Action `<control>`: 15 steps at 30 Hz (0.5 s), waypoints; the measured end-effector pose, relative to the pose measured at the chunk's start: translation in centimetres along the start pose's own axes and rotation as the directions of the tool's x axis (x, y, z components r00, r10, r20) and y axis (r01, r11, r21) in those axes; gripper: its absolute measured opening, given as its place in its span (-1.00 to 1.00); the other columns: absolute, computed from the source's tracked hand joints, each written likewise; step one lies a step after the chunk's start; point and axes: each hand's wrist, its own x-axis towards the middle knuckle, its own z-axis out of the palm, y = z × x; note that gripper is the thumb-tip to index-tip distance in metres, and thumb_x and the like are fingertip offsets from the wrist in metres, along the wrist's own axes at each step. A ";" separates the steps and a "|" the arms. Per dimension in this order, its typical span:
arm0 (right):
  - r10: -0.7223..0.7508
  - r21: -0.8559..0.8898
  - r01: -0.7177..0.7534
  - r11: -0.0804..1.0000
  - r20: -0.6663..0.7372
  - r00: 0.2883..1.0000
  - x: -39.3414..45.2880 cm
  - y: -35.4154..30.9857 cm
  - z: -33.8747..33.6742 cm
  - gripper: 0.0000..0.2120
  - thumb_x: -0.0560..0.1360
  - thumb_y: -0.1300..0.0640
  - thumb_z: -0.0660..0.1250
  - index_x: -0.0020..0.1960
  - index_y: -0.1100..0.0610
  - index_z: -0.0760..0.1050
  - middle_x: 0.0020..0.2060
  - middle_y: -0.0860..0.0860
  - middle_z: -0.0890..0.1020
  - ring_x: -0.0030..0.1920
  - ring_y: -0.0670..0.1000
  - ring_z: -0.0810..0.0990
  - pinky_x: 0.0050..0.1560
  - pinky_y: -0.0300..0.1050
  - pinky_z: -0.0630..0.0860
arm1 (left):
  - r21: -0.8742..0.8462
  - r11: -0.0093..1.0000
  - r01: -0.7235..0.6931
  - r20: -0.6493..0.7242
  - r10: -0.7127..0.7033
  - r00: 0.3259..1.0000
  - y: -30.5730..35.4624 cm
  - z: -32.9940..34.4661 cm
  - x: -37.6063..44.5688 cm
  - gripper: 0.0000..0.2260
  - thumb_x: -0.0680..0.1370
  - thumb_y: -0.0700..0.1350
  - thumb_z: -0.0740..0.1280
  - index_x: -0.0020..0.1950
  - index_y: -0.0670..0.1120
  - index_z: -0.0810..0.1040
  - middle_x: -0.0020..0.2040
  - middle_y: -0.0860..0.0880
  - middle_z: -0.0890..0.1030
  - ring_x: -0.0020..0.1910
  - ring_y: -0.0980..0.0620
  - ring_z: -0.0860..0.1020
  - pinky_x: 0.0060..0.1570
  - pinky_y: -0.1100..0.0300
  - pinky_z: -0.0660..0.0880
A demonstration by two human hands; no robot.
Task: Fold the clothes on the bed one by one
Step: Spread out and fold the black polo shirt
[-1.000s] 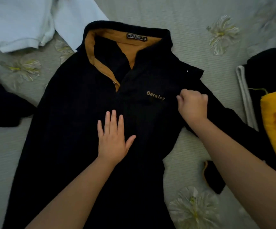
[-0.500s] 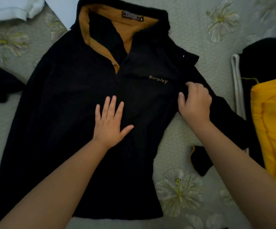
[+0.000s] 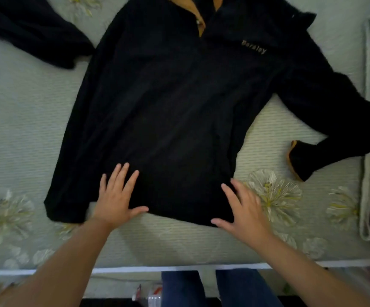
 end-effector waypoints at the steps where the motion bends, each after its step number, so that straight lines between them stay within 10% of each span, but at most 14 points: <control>1: -0.032 -0.036 0.033 0.999 0.036 0.999 -0.3 -0.3 0.3 -0.15 -0.07 -0.15 0.62 0.11 0.26 0.56 0.07 0.29 0.58 -0.04 0.25 0.63 -0.18 0.13 0.56 | 0.010 1.000 -0.003 -0.010 0.003 1.000 -0.9 0.5 -0.2 -0.12 0.35 0.32 0.29 0.48 -0.06 -0.01 0.51 -0.14 -0.08 0.41 0.02 -0.27 0.41 -0.09 -0.22; 5: -0.097 -0.033 0.096 0.995 -0.034 0.995 -1.6 -1.1 1.8 -0.35 0.01 0.17 0.66 0.05 0.33 0.58 0.08 0.33 0.57 -0.04 0.27 0.63 -0.19 0.13 0.57 | 0.023 0.999 -0.032 -0.180 0.035 0.983 -3.4 1.1 -1.3 -0.26 0.35 -0.02 0.49 0.41 -0.23 0.25 0.44 -0.24 0.23 0.45 -0.20 0.15 0.38 -0.14 0.05; 9: -0.090 -0.030 0.086 0.996 -0.185 0.979 -2.5 -1.2 2.2 -0.54 -0.02 0.57 0.53 -0.13 0.43 0.60 -0.11 0.32 0.64 -0.26 0.23 0.65 -0.26 0.06 0.59 | 0.060 0.998 -0.030 -0.408 0.052 0.911 -6.4 1.1 -1.8 -0.48 0.16 -0.45 0.51 0.11 -0.37 0.54 0.08 -0.37 0.56 0.06 -0.38 0.53 0.00 -0.28 0.44; 15: -0.130 -0.147 0.091 0.985 -0.282 0.951 -4.7 -3.3 0.6 -0.88 0.14 0.51 0.41 -0.42 0.34 0.56 -0.45 0.18 0.59 -0.50 0.12 0.54 -0.49 -0.11 0.51 | 0.274 0.922 -0.273 -0.486 0.378 0.788 -8.5 -0.5 -3.6 -0.82 0.24 -0.33 0.26 -0.25 -0.29 0.63 -0.33 -0.21 0.60 -0.38 -0.19 0.60 -0.37 -0.04 0.53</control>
